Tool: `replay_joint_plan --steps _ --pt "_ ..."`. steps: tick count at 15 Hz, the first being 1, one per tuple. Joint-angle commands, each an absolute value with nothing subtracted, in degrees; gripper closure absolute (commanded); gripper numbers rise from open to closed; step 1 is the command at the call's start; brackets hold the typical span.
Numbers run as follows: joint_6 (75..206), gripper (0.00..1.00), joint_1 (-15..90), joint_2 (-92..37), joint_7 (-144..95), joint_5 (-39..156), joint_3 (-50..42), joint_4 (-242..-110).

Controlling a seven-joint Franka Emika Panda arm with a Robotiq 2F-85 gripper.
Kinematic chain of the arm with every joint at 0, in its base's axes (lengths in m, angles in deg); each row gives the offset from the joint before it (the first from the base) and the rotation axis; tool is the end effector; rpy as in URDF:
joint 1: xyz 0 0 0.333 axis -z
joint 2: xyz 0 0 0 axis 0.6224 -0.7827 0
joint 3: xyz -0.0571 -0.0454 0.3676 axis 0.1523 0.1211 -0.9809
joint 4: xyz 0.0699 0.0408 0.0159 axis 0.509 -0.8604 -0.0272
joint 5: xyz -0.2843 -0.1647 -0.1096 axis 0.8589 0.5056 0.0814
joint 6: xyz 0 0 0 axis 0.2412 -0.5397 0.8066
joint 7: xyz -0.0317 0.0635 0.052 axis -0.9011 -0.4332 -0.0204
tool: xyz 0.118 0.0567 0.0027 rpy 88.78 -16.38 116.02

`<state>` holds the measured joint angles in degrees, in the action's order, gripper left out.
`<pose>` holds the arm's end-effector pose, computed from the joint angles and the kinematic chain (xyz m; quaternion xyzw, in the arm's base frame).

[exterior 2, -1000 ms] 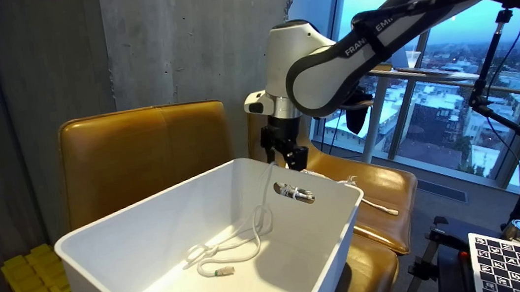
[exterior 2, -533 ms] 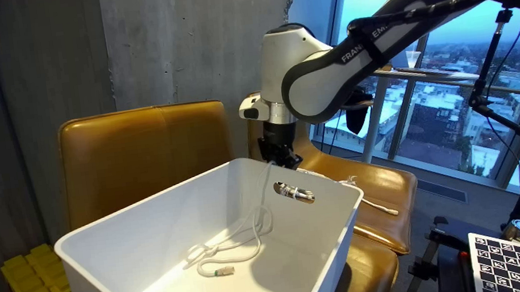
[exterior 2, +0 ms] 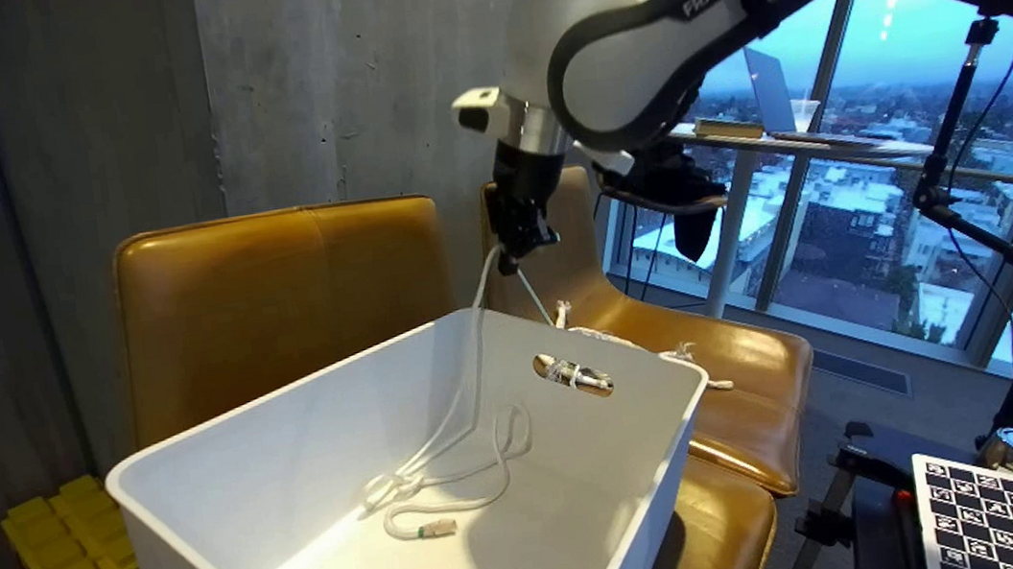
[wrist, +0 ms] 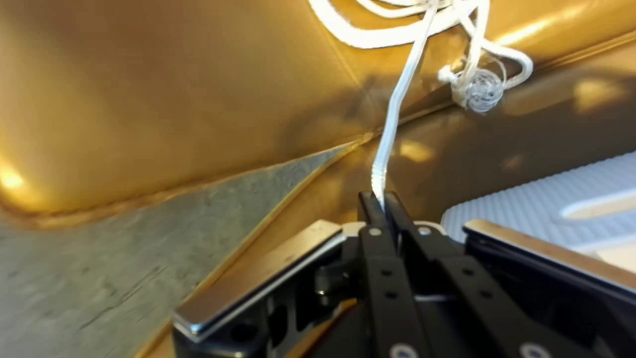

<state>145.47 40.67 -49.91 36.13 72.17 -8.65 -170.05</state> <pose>0.7388 -0.0272 0.3432 0.8299 0.5340 0.0587 0.1502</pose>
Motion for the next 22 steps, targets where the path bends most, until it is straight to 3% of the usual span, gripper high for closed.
replay_joint_plan --steps 1,16,22 --pt "144.74 0.99 39.75 -41.66 32.76 71.59 -9.54 -170.8" --pt "140.77 0.99 22.56 -16.52 7.72 78.71 -19.11 -172.94" --pt "141.35 0.99 22.26 -10.02 0.17 79.57 -20.95 -178.34"
